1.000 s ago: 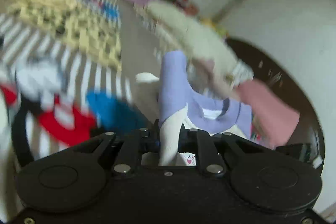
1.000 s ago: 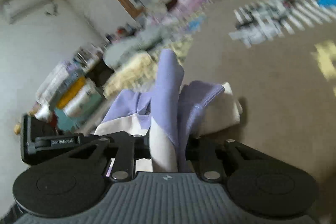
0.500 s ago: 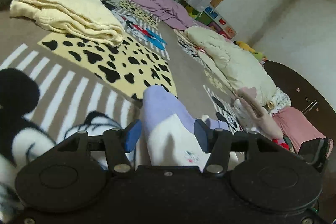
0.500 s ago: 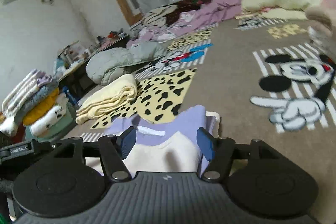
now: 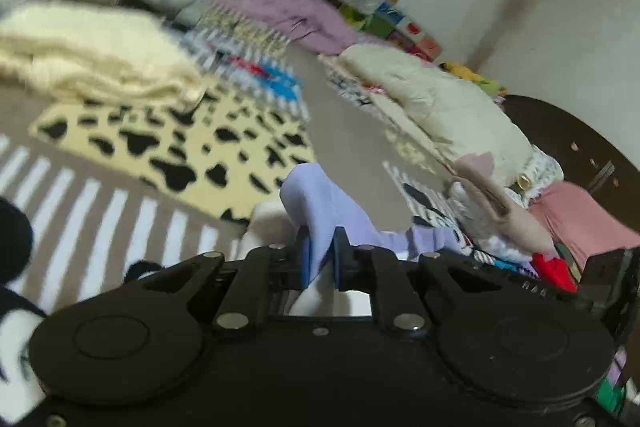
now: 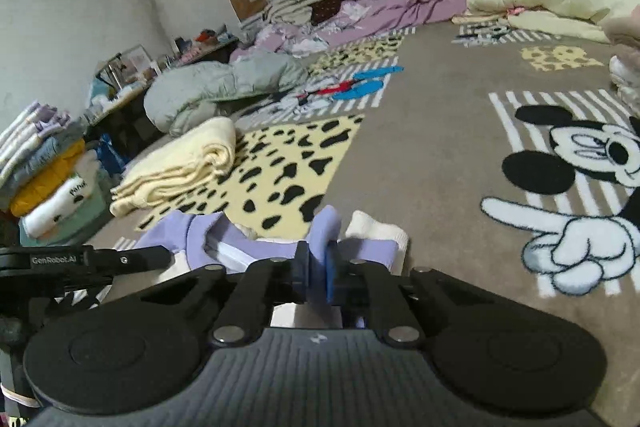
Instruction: Fold clothes
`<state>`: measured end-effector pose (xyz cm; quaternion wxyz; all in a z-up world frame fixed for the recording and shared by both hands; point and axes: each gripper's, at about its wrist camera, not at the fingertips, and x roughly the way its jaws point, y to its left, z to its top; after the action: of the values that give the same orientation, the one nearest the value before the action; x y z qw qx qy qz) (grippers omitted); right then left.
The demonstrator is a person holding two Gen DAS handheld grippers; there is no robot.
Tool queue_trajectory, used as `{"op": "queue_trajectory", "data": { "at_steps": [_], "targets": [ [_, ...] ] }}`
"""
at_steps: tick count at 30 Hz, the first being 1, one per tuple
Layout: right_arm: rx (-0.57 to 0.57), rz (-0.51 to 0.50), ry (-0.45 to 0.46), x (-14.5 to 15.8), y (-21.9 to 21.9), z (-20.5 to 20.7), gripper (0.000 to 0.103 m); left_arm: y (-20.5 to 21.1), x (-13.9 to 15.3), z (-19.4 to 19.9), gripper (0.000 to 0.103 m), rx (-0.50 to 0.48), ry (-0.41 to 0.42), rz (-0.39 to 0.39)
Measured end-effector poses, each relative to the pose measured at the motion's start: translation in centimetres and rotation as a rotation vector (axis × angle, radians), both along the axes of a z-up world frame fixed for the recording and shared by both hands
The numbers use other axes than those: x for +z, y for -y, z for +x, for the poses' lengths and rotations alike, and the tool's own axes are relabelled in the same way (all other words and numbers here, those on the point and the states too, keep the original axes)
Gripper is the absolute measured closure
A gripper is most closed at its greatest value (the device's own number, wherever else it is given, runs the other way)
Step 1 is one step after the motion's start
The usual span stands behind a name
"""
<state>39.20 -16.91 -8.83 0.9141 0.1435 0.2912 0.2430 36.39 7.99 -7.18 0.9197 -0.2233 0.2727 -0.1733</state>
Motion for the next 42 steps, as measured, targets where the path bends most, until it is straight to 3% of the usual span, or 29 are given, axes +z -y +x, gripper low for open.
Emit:
{"op": "queue_trajectory", "data": {
  "at_steps": [9,17,21,23,27,30,33,37,40,42],
  "targets": [
    [0.022,0.149,0.153,4.5,2.5,-7.7,0.094,0.2,4.1,-8.8,0.095,-0.069,0.128,0.026],
    [0.068,0.143,0.216,6.6,3.4,-17.5,0.094,-0.4,2.7,-17.0,0.095,-0.074,0.116,0.07],
    [0.081,0.116,0.196,5.7,3.0,-22.6,0.094,0.1,1.2,-21.0,0.095,-0.082,0.05,0.151],
    [0.086,0.09,0.167,4.8,2.8,-25.1,0.094,0.5,0.5,-23.1,0.092,-0.096,0.017,0.235],
    [0.125,-0.017,0.067,3.0,2.2,-29.1,0.089,0.5,-0.2,-26.5,0.074,-0.15,-0.051,0.353],
    [0.154,-0.096,-0.011,1.7,2.3,-31.8,0.088,0.3,0.3,-28.6,0.072,-0.148,-0.045,0.401],
    [0.133,-0.046,-0.042,1.6,3.4,-33.8,0.087,0.4,1.6,-29.6,0.07,-0.136,-0.013,0.387],
    [0.092,0.004,0.01,3.3,3.5,-34.3,0.087,2.5,2.4,-29.4,0.07,-0.15,0.059,0.381],
    [0.112,-0.025,0.062,4.0,1.6,-33.9,0.087,4.8,0.5,-27.8,0.07,-0.15,0.076,0.383],
    [0.136,-0.088,0.105,3.8,-0.7,-33.7,0.087,6.4,-2.4,-26.5,0.07,-0.189,0.009,0.432]
  ]
}}
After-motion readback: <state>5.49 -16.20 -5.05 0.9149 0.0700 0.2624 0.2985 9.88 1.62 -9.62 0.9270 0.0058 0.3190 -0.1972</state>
